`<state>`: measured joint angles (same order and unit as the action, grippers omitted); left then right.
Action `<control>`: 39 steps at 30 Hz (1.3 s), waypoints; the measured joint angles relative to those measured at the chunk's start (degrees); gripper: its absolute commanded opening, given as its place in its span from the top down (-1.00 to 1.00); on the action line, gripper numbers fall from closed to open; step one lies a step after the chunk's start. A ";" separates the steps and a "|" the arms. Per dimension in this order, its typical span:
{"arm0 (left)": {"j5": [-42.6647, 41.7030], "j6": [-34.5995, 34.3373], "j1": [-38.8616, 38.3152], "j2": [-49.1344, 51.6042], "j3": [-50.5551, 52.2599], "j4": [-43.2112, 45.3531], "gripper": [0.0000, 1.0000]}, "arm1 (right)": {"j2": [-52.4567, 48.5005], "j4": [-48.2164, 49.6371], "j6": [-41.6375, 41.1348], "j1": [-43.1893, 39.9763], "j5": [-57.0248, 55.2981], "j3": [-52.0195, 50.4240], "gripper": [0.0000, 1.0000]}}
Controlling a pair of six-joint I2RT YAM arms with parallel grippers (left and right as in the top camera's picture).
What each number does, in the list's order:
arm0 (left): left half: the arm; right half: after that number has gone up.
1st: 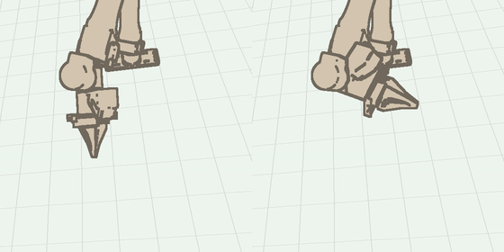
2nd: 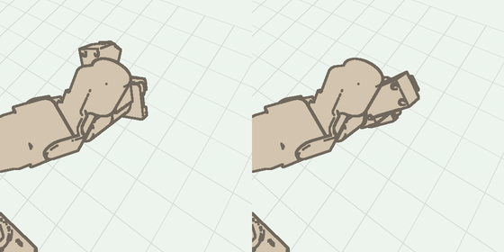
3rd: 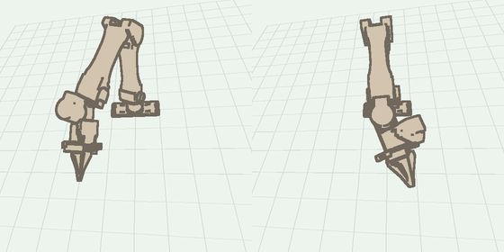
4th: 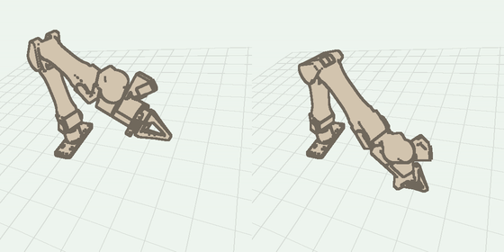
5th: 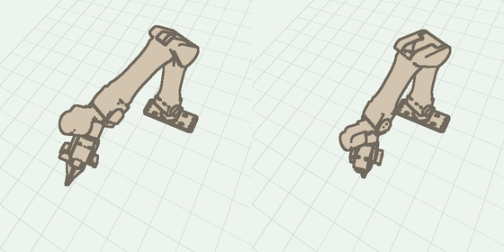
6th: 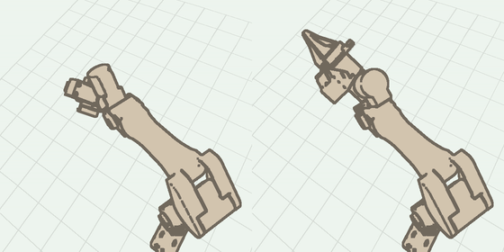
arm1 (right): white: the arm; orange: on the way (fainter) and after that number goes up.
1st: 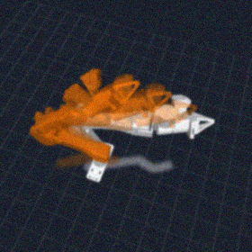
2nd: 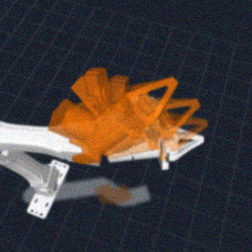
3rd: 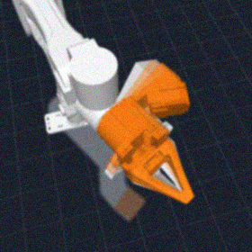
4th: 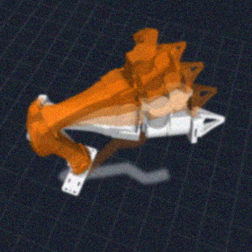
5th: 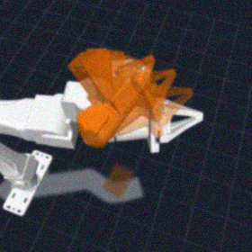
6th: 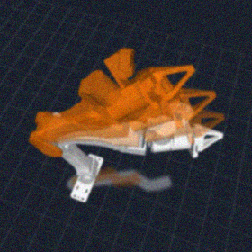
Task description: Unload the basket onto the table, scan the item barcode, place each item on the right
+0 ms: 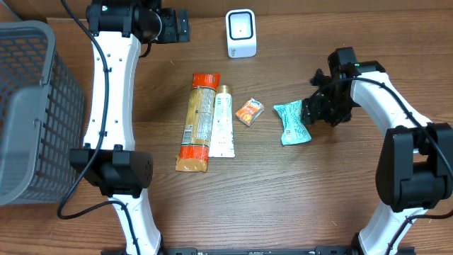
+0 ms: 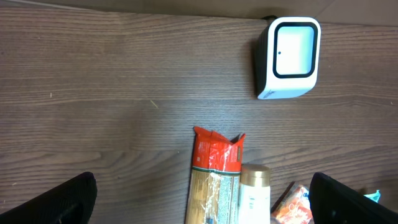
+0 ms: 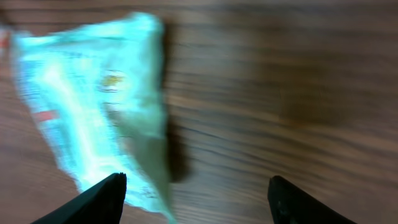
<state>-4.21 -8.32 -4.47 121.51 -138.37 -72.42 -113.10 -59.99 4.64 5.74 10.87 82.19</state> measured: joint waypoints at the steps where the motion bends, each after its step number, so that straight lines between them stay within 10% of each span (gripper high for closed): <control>1: -0.02 0.00 0.00 0.00 0.00 0.00 -1.00 | 0.00 -0.17 -1.33 -0.13 -1.01 -0.15 -0.47; 39: -0.02 0.00 0.00 0.00 0.00 0.02 -0.99 | 0.44 6.43 -1.31 0.00 3.61 1.44 -0.61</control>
<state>-4.23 -8.32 -4.47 121.51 -138.37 -72.40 -112.66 -53.56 3.33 5.74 14.48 83.64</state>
